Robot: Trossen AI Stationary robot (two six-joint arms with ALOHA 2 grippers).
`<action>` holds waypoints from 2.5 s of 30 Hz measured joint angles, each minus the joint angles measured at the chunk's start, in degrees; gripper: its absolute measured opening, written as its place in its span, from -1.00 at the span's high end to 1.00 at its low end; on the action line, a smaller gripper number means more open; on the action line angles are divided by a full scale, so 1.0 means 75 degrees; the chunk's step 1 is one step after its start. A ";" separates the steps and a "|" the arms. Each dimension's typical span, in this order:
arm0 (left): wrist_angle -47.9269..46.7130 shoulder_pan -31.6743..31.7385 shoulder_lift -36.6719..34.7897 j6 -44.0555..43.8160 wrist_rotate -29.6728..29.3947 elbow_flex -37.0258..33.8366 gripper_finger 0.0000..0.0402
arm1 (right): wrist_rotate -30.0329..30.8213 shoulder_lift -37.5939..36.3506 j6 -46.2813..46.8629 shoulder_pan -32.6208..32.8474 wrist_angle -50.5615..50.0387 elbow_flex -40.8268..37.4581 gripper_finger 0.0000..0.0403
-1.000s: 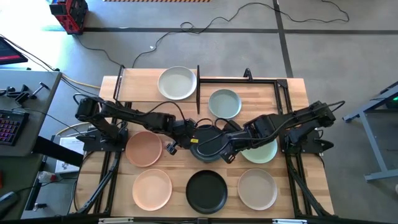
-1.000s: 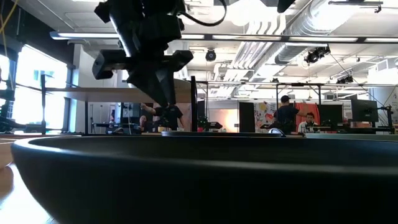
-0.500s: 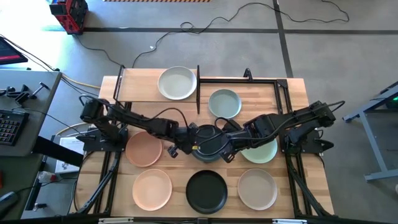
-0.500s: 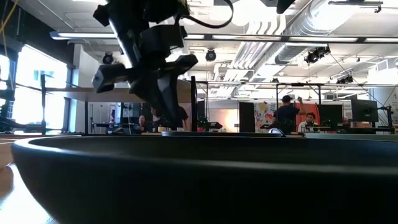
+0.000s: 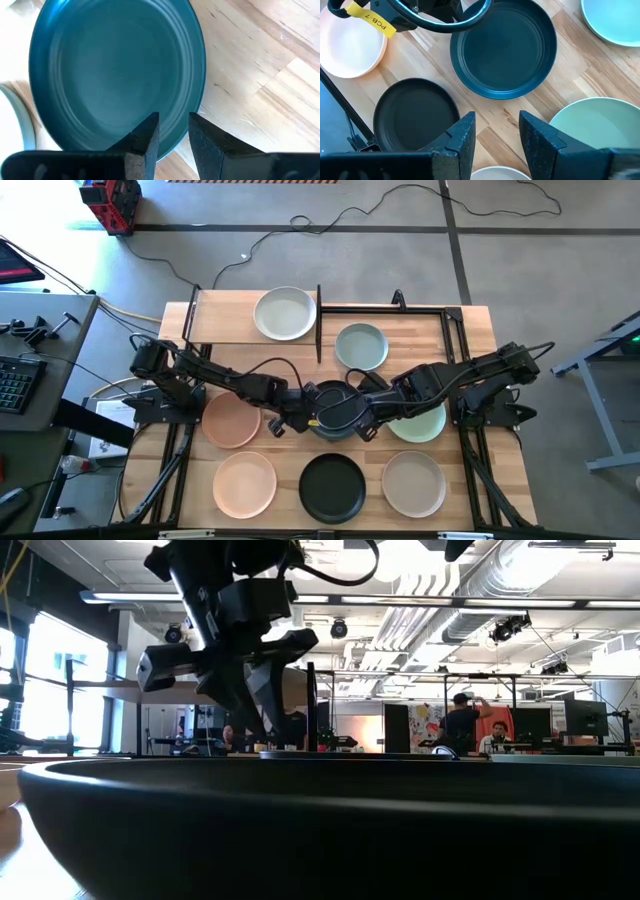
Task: Place and stack plates onto a shelf
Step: Stack the dark blue plate on top of the white plate on the shelf
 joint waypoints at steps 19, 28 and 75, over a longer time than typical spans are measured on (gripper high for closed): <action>0.0143 -0.0122 0.0720 -0.0196 -0.0391 0.0000 0.55 | 0.0187 0.0000 0.0122 0.0112 -0.0003 0.0006 0.36; 0.0085 -0.0125 0.0726 0.0029 -0.0387 0.0000 0.58 | 0.0278 0.0000 0.0126 0.0207 0.0003 0.0006 0.36; -0.1251 -0.0809 -0.1904 0.0611 -0.2282 0.0000 1.00 | 0.0932 0.0003 0.1454 -0.1404 0.0032 0.0006 0.36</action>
